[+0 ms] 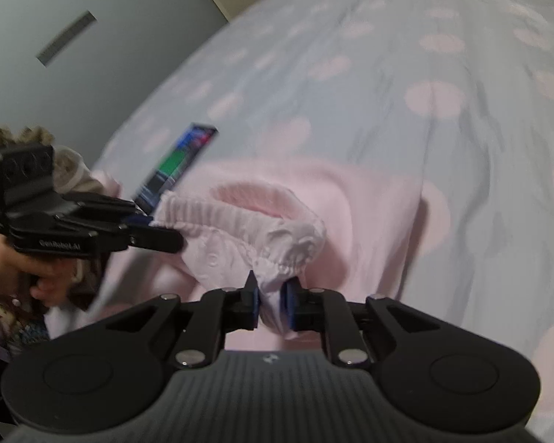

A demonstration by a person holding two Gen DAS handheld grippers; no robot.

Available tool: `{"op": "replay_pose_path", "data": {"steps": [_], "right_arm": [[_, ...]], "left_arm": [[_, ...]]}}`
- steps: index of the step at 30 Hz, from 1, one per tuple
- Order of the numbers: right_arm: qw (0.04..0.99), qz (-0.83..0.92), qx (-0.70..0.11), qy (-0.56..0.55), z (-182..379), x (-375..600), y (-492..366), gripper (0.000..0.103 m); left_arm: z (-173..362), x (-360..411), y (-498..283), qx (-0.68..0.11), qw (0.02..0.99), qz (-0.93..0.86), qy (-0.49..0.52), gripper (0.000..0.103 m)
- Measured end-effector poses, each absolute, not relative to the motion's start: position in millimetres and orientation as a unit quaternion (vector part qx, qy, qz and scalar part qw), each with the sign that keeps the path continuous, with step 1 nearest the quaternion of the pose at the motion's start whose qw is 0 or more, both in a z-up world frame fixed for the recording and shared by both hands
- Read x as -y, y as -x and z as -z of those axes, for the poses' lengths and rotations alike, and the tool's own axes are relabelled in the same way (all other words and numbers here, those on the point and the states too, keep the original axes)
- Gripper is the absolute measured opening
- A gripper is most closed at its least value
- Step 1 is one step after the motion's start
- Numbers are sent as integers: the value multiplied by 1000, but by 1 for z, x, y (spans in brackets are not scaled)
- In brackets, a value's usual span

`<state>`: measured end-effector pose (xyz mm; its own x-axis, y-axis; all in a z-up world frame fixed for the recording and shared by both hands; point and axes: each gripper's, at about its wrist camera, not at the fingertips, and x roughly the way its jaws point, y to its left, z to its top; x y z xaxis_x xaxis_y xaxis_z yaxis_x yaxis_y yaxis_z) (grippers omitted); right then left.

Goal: Fold clothes

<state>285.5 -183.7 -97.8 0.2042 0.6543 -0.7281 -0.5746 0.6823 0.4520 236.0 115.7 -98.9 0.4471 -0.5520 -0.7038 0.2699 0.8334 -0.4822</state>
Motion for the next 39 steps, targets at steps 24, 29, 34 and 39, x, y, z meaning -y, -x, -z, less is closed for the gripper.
{"op": "replay_pose_path", "data": {"steps": [24,29,34,39], "right_arm": [[812,-315,-490,-41,62,181,-300,53],[814,-311,-488,-48,64,171,-306,35],[803,-337,-489,-43,66,170,-299,17],[781,-406,-475,-10,57,182,-275,17]], "left_arm": [[85,-122,-239,-464,846,166,202,67],[97,-122,-248,-476,835,177,213,54],[104,-126,-246,-471,828,188,239,31],[101,-124,-225,-467,823,244,214,29]]}}
